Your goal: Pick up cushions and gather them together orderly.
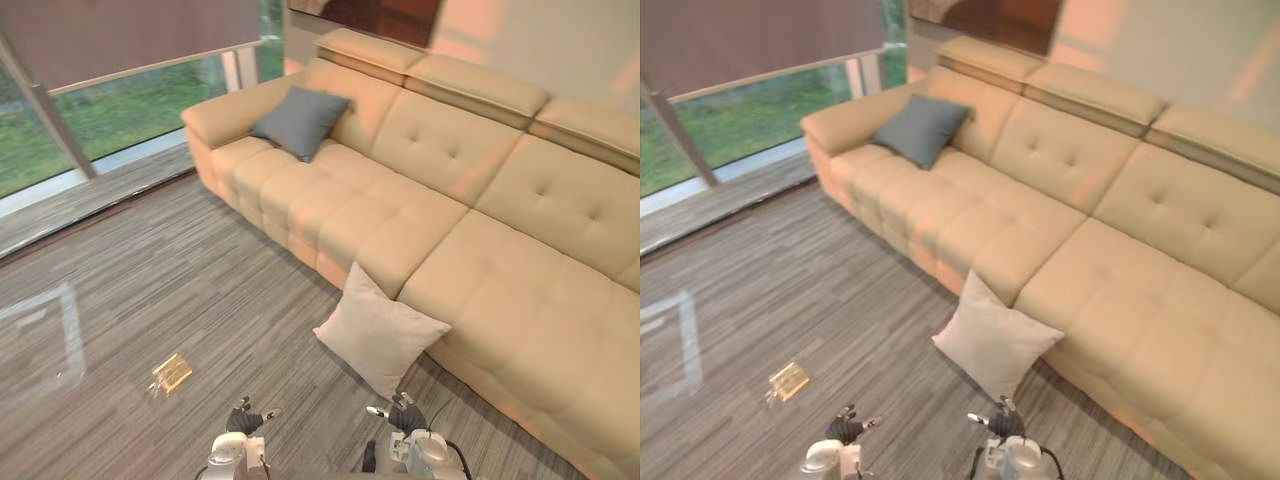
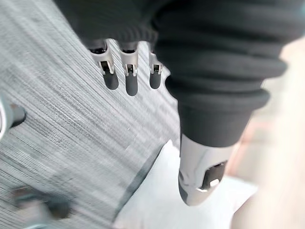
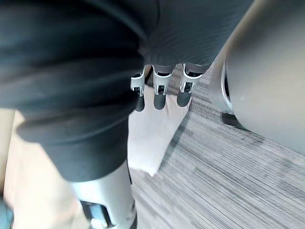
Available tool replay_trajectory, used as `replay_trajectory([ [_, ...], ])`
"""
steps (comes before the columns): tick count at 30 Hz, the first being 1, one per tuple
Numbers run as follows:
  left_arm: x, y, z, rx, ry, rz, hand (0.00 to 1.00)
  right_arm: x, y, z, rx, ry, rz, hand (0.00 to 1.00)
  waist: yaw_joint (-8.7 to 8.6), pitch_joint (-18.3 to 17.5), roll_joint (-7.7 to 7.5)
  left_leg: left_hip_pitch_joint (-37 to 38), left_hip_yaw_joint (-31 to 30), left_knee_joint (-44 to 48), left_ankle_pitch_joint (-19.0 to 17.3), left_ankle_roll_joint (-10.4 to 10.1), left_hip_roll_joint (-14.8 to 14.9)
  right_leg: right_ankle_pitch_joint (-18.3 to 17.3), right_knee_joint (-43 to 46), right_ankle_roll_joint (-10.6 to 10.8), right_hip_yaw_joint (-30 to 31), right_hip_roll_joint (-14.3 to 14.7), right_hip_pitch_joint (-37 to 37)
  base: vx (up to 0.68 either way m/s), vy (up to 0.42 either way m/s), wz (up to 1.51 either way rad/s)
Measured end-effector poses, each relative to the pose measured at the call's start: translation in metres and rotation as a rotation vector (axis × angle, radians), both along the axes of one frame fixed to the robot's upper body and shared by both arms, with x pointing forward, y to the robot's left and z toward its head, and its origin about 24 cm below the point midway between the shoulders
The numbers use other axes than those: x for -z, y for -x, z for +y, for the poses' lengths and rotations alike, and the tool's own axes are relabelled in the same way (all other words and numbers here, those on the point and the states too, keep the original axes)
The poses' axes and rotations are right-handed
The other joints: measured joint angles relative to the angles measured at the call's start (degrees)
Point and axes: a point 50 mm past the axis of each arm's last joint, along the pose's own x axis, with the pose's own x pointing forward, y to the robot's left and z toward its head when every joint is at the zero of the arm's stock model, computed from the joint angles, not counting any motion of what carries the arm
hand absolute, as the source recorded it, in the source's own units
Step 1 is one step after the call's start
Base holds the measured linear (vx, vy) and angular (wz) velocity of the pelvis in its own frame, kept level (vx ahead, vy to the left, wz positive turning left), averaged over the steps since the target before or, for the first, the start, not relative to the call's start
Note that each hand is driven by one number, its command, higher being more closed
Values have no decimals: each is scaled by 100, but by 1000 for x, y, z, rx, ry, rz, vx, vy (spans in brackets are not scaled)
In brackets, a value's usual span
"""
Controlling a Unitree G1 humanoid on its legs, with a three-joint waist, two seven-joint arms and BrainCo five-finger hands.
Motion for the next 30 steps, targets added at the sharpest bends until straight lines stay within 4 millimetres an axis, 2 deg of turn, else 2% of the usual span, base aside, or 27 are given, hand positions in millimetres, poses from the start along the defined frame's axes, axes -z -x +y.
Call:
replay_trajectory([
  [1,0,-1,-2,10,3,4,0,1,0,-6,-6,21,7,0,-24,15,2,74,-27,-10,-11,-82,-24,314,-233,-522,160,181,71,337,-42,-76],
  [2,1,-2,-4,15,10,6,0,0,-2,-14,-19,52,4,0,18,29,214,84,-37,40,23,-143,94,364,-308,-558,201,342,101,404,-54,-78],
  [3,1,-2,-9,27,23,5,0,-1,-3,-20,-26,73,5,0,8,35,331,54,-152,173,181,-332,152,229,-368,-525,269,414,141,366,-69,-59],
  [4,1,-3,-19,34,47,4,0,-2,-4,-29,-3,88,1,0,-79,85,418,47,-277,418,278,-385,218,131,-406,-479,266,460,279,426,-124,-22],
  [5,1,-3,-22,33,58,2,0,-2,-2,-34,14,96,7,0,-107,103,449,-40,-406,839,348,-436,318,44,-448,-456,256,496,429,392,-155,7],
  [7,-2,-10,-23,24,71,-29,0,2,9,-37,14,103,35,0,-86,162,367,-777,-1013,2990,888,-389,805,-102,-780,-431,237,609,1056,283,-122,9],
  [9,-5,-15,-24,11,79,-56,0,3,10,-33,14,94,37,0,-22,201,334,-1441,-1241,4270,596,-398,1145,-210,-997,-447,333,736,1478,221,-69,-32],
  [10,-7,-18,-25,13,80,-71,0,3,11,-31,14,88,38,0,-6,209,308,-1715,-1320,4354,431,-385,1140,-258,-1036,-412,435,746,1622,228,-47,-55],
  [12,-8,-20,-28,10,86,-83,0,4,12,-29,22,79,42,0,37,204,288,-2049,-1417,3723,210,-310,1006,-292,-1113,-337,680,749,1765,205,20,-68],
  [14,-10,-22,-29,6,89,-99,0,3,10,-25,25,72,37,0,116,200,284,-2283,-2097,2455,118,-297,603,-343,-1107,-237,1067,749,1799,218,116,-95],
  [15,-11,-24,-30,3,92,-105,0,3,10,-24,27,71,38,0,181,192,268,-2340,-2649,1845,128,-302,343,-376,-1074,-158,1291,740,1778,239,211,-109],
  [16,-11,-24,-30,-1,94,-113,0,4,11,-23,29,74,41,0,214,191,263,-2333,-3221,1298,215,-313,99,-408,-1054,-57,1500,744,1778,293,289,-105],
  [17,-11,-24,-31,-2,95,-116,0,4,11,-23,28,78,41,0,212,174,283,-2311,-3550,983,441,-296,21,-467,-991,55,1664,778,1763,244,265,-92],
  [18,-11,-23,-31,-4,97,-113,0,4,11,-24,25,81,43,0,213,148,327,-2288,-3663,893,849,-360,34,-515,-935,139,1821,842,1754,250,291,-89],
  [20,-9,-21,-20,-31,76,-102,0,6,14,-12,10,54,58,0,257,31,36,-2117,-3218,917,700,-282,-58,-544,-984,355,2312,709,1760,234,260,-91],
  [23,-8,-18,-12,-35,59,-87,0,9,21,2,-1,19,76,0,273,-132,-215,-2026,-2781,907,527,-131,-208,-446,-1138,557,2712,509,1685,188,234,-71],
  [26,-6,-17,-12,-32,59,-72,0,11,25,2,3,19,87,0,270,-150,-228,-1760,-2574,746,475,-39,-330,-371,-1283,669,2849,376,1862,121,150,-27],
  [30,-4,-13,-13,-29,59,-56,0,13,28,-1,27,16,98,0,272,-233,-145,-1539,-2497,575,475,-35,-357,-369,-1360,673,2920,348,1986,65,32,-12],
])
